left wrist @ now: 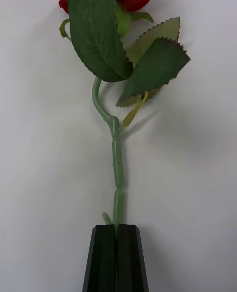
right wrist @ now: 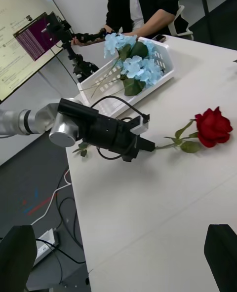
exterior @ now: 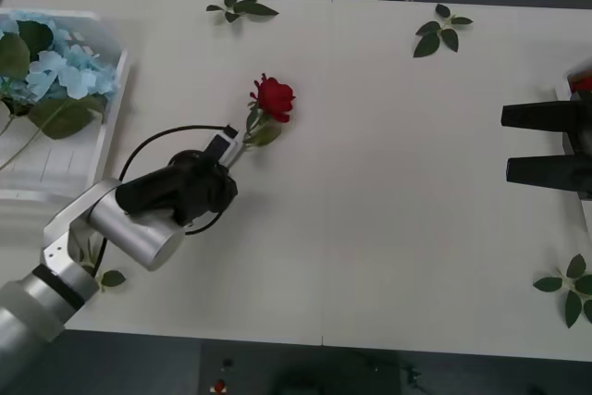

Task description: Put the red flowers into the right box and the blue flowers into the left box

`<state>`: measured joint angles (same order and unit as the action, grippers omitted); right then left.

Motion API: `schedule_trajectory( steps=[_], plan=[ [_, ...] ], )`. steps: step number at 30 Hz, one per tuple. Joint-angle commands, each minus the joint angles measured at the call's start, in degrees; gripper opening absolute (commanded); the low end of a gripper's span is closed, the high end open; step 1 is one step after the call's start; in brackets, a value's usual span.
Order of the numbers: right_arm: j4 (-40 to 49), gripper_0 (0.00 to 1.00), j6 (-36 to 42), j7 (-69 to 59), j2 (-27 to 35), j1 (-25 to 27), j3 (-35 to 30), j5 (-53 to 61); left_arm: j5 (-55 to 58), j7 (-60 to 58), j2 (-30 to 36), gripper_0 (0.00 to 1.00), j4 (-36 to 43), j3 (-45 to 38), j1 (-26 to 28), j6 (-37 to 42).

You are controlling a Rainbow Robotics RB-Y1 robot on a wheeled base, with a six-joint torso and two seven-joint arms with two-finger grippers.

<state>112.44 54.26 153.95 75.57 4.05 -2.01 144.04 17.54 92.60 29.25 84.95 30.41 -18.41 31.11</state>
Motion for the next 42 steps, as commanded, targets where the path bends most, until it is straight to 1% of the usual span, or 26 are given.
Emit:
schedule_trajectory(
  steps=[1,4,7,10,14,18,20,21,22,24,26,27,29,31,32,33,39,42],
  plan=[
    [0.94,1.0,-0.29,1.05,-0.25,-0.54,-0.62,0.71,3.91,2.41,5.29,0.0,0.75,-1.41,6.55,7.3],
    [0.94,1.0,-0.29,1.05,-0.25,-0.54,-0.62,0.71,6.37,4.43,5.21,0.0,4.26,-4.4,7.34,12.4],
    [0.85,1.0,-0.29,1.05,-0.34,-0.36,-0.45,0.89,10.24,9.61,4.33,0.0,8.66,-10.55,9.18,19.52],
    [0.85,1.0,-0.47,1.05,-0.07,-0.45,-0.45,1.51,13.4,13.39,3.89,0.0,11.65,-15.03,10.33,25.4],
    [0.94,1.0,-0.73,1.05,0.63,-0.45,-0.54,2.38,17.71,16.12,3.8,0.0,15.69,-20.39,11.56,32.79],
    [0.94,1.0,-0.73,1.05,0.81,-0.45,-0.45,2.47,20.17,16.03,3.8,0.0,18.5,-23.29,10.5,37.97],
    [0.94,1.0,-0.73,1.05,0.81,-0.45,-0.45,2.47,20.87,15.59,3.71,0.0,19.12,-24.17,9.45,38.94],
    [0.94,1.0,-0.73,1.05,0.81,-0.45,-0.45,2.47,21.31,15.33,3.71,0.07,19.2,-24.52,8.66,39.11],
    [0.94,1.0,-0.73,1.05,0.81,-0.45,-0.45,2.47,22.01,14.97,3.71,0.31,19.29,-24.96,7.87,39.11],
    [0.94,1.0,-0.73,1.05,0.81,-0.45,-0.45,2.47,22.63,14.62,3.71,0.57,19.29,-25.67,6.46,39.11],
    [0.94,1.0,-0.73,1.05,0.81,-0.45,-0.45,2.47,22.89,14.36,3.71,0.69,19.2,-25.93,4.53,39.11],
    [0.94,1.0,-0.73,1.05,0.81,-0.45,-0.45,2.47,22.81,14.18,3.71,0.71,19.2,-25.93,3.91,39.11],
    [0.94,1.0,-0.73,1.05,0.81,-0.45,-0.45,2.47,22.45,13.48,3.71,0.79,19.03,-25.93,1.98,39.03],
    [0.94,1.0,-0.73,1.05,0.81,-0.45,-0.45,2.47,22.19,12.86,3.19,0.93,17.62,-25.93,-0.13,39.03],
    [0.94,1.0,-0.73,1.05,0.81,-0.45,-0.45,2.47,22.1,12.78,3.01,0.98,17.1,-25.84,-0.66,39.11],
    [0.94,1.0,-0.73,1.05,0.81,-0.45,-0.45,2.47,21.93,12.6,2.75,1.0,16.3,-25.84,-1.27,39.03],
    [0.94,1.0,-0.73,1.05,0.81,-0.45,-0.45,2.47,20.78,12.78,0.64,1.0,8.57,-24.88,-5.32,38.59],
    [0.94,1.0,-0.73,1.05,0.81,-0.45,-0.45,2.47,20.08,12.86,0.11,1.0,5.58,-23.29,-6.28,37.18]
  ],
)
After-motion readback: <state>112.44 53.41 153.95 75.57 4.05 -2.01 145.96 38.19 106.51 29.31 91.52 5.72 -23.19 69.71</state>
